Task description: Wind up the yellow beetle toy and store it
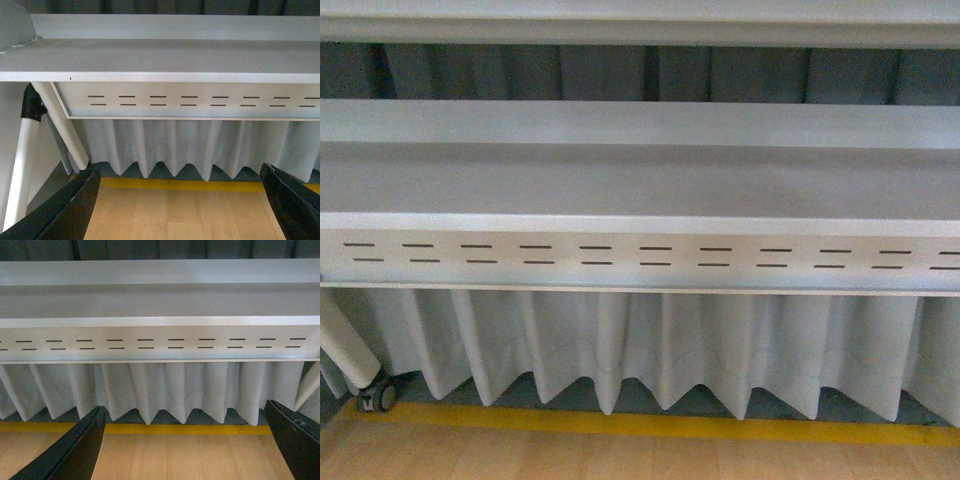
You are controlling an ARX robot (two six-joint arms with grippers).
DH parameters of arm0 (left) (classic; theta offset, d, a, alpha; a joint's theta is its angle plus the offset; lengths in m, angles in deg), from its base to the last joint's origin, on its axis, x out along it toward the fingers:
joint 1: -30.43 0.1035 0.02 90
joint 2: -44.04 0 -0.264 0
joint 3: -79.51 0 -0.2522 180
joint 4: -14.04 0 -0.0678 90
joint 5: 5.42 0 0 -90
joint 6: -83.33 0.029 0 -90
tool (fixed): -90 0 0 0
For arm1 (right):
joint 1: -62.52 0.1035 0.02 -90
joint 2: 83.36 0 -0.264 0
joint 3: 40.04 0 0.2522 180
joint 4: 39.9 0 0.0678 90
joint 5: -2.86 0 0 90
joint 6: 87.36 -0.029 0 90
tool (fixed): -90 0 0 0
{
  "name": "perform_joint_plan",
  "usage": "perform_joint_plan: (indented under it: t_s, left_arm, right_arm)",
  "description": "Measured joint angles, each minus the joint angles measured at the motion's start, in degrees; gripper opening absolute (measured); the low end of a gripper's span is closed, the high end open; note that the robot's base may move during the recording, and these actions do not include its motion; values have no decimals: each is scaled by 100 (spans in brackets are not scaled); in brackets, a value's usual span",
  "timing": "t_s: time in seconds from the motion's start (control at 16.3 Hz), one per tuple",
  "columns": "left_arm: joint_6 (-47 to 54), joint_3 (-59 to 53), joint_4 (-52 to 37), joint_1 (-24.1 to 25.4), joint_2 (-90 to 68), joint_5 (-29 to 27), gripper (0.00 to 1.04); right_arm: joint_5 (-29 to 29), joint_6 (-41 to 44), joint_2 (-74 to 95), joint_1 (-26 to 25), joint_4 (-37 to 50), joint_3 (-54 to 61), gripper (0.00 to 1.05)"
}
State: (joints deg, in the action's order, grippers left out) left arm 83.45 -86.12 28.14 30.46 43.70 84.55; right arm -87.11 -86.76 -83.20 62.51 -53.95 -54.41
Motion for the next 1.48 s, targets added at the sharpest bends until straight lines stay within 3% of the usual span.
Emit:
perform_joint_plan:
  t_s: [1.48]
  left_arm:
    - [-4, 0, -4, 0, 0, 4, 98]
  right_arm:
    - [2, -2, -2, 0, 9, 0, 98]
